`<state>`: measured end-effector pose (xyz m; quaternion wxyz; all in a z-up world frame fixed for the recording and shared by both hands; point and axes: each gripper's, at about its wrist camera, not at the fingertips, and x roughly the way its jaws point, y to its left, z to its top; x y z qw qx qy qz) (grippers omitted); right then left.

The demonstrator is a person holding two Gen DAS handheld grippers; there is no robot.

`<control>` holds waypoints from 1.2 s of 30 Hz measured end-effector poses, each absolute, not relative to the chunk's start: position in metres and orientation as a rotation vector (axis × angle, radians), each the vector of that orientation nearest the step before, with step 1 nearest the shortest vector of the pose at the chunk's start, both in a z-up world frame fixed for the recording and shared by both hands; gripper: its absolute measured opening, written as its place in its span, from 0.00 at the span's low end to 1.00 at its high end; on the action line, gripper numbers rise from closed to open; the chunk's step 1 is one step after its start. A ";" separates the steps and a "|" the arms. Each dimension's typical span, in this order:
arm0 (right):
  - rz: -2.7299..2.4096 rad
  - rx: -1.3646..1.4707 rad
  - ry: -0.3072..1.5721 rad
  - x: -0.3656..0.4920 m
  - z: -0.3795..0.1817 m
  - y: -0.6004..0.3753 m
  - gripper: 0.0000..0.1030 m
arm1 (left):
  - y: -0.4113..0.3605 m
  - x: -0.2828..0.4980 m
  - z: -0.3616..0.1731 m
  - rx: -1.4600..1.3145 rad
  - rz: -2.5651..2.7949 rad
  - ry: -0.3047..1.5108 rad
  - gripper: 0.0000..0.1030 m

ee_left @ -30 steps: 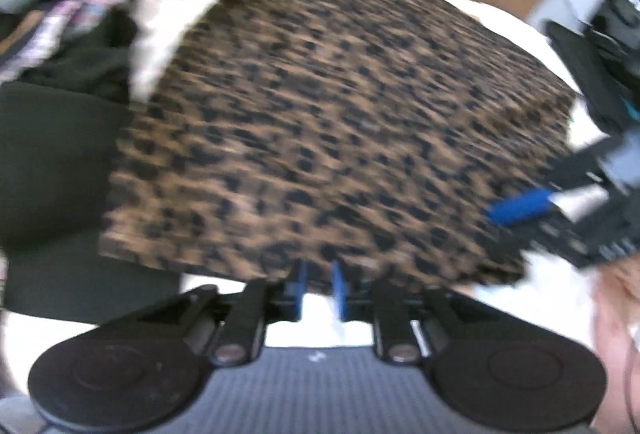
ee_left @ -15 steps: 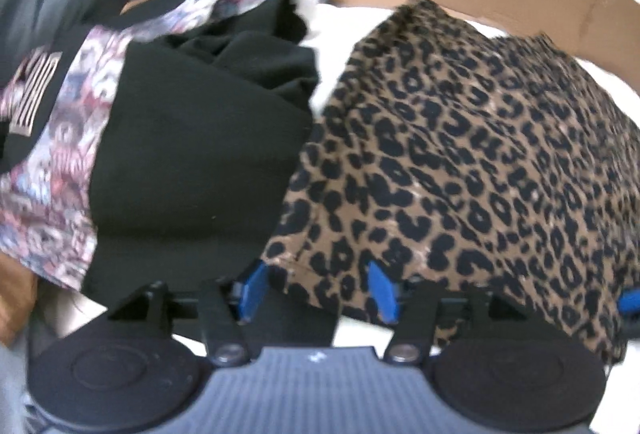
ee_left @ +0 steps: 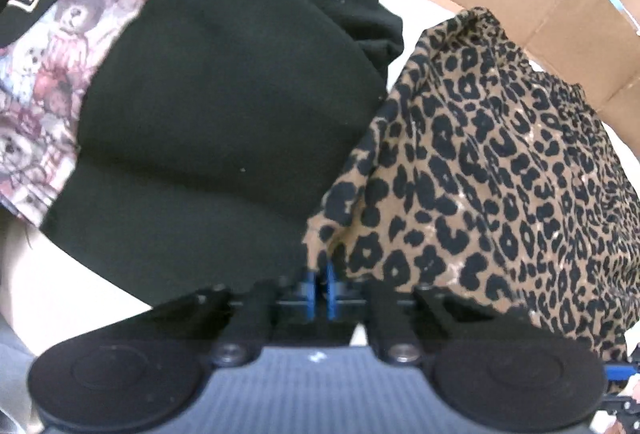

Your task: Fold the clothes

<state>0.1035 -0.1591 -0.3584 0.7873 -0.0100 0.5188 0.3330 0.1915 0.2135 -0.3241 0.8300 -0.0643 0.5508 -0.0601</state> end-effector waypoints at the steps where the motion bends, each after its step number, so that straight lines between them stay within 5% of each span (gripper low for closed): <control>1: 0.721 -0.025 1.122 0.104 -0.361 -0.158 0.42 | 0.215 0.191 -0.321 -0.135 -0.125 1.157 0.04; 9: 0.733 -0.041 1.167 0.096 -0.375 -0.154 0.34 | 0.222 0.198 -0.306 -0.101 -0.112 1.147 0.04; 14: 0.748 -0.001 1.179 0.097 -0.361 -0.159 0.34 | 0.220 0.200 -0.304 -0.095 -0.098 1.135 0.21; 17: 0.744 0.043 1.147 0.101 -0.344 -0.168 0.34 | 0.221 0.199 -0.301 -0.109 -0.087 1.105 0.49; 21: 0.709 0.141 1.087 0.115 -0.329 -0.181 0.34 | 0.218 0.206 -0.303 -0.108 -0.123 1.089 0.51; 27: 0.579 0.141 0.980 0.155 -0.325 -0.194 0.34 | 0.212 0.222 -0.321 -0.097 -0.136 1.116 0.49; 30: 0.493 0.097 0.953 0.176 -0.332 -0.206 0.34 | 0.215 0.224 -0.326 -0.089 -0.144 1.133 0.35; 32: 0.438 0.070 0.945 0.190 -0.338 -0.216 0.34 | 0.217 0.224 -0.329 -0.068 -0.143 1.149 0.09; 36: 0.326 0.031 0.980 0.210 -0.360 -0.241 0.34 | 0.223 0.219 -0.326 -0.070 -0.144 1.150 0.08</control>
